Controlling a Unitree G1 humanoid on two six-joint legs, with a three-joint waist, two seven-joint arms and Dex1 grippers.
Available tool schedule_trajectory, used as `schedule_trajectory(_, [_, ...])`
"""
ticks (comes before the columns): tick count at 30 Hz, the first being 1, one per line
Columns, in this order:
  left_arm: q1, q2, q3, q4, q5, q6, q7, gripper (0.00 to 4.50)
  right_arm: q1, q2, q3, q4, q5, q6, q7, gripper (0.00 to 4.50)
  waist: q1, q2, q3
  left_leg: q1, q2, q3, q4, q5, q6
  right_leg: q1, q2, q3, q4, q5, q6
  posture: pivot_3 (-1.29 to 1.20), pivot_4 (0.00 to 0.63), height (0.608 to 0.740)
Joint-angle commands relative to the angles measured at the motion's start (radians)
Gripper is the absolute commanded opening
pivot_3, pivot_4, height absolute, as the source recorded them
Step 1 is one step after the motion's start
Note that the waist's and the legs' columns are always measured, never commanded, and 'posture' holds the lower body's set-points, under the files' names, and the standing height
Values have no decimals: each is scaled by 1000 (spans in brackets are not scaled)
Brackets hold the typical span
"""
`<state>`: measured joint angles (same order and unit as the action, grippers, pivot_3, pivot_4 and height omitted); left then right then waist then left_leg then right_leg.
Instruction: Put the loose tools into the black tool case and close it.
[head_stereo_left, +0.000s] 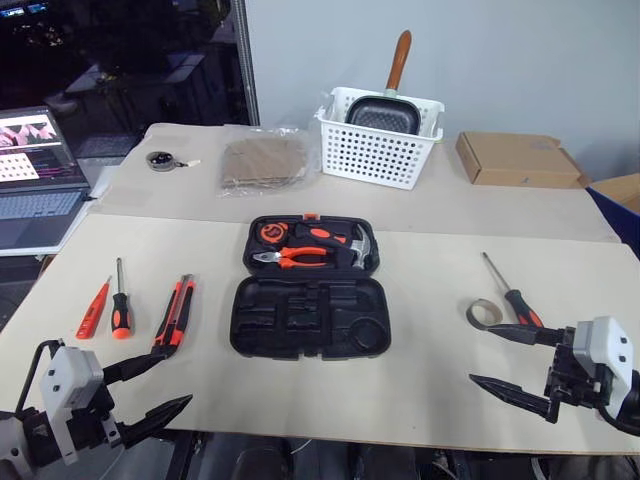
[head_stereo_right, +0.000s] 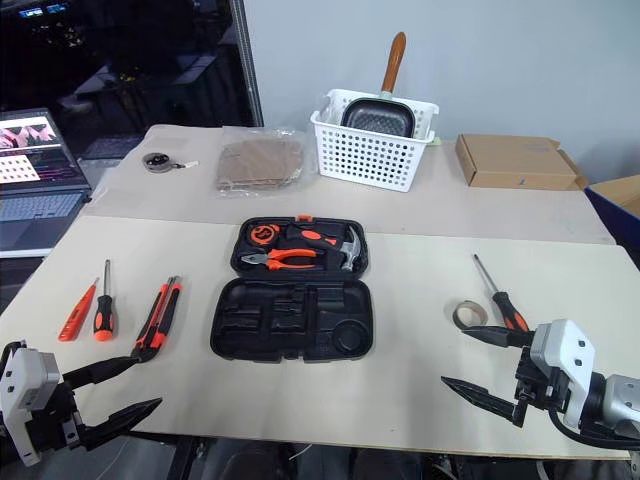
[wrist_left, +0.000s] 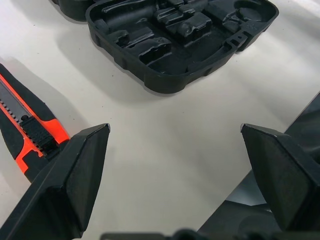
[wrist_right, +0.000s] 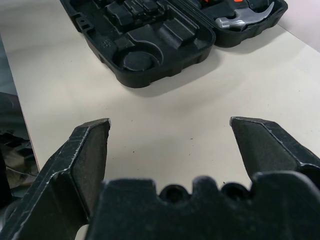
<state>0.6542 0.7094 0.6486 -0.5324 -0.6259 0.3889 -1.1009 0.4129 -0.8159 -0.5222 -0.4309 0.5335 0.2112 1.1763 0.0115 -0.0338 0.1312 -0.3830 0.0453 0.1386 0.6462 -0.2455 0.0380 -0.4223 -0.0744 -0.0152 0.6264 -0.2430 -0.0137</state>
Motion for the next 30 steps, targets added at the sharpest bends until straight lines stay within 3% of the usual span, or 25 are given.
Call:
schedule_trajectory(1, [-23,-22,8,-29,-19,15,70,4500,-71,21,42,-39,53,14,-29,4432,0,0,0,0,0,0,0,0,0,0,0,0,0,0,0,0,150,740])
schedule_trajectory(6, [-158,-83,68,-119,-132,233,425,4500,-264,93,157,-82,176,68,-79,4432,-10,-2,3,2,1,-2,1,1,-3,1,0,2,0,2,4,0,150,740])
schedule_trajectory(10, [-294,-2,121,-128,-222,551,717,4500,-335,91,224,-120,212,61,-44,4432,1,-1,3,3,1,-2,0,3,-4,2,1,0,2,6,8,0,150,740])
schedule_trajectory(13, [-433,64,154,-47,-322,774,842,4500,-367,83,262,-132,220,57,-23,4432,3,-1,3,3,1,-2,0,4,-3,1,5,-1,3,8,7,0,150,740])
schedule_trajectory(16, [-618,116,149,68,-299,958,969,4500,-431,86,302,-151,244,82,-41,4432,0,-2,3,3,1,-2,0,5,-3,1,6,-1,3,9,4,0,150,740])
schedule_trajectory(22, [-855,122,80,248,-207,1162,1059,4500,-466,84,328,-129,225,78,-42,4432,-3,-2,3,3,0,0,0,4,-4,1,6,0,3,10,3,0,150,740])
schedule_trajectory(28, [-968,85,-60,372,-76,1146,1085,4500,-465,80,327,-134,225,78,-50,4432,0,-2,3,2,0,-1,0,4,-5,0,6,-1,4,10,2,0,150,740])
schedule_trajectory(30, [-987,52,-89,418,-37,1139,1090,3977,-460,81,328,-133,220,73,-50,4500,0,-3,3,2,0,-1,0,4,-5,0,4,-1,4,10,2,0,150,740])
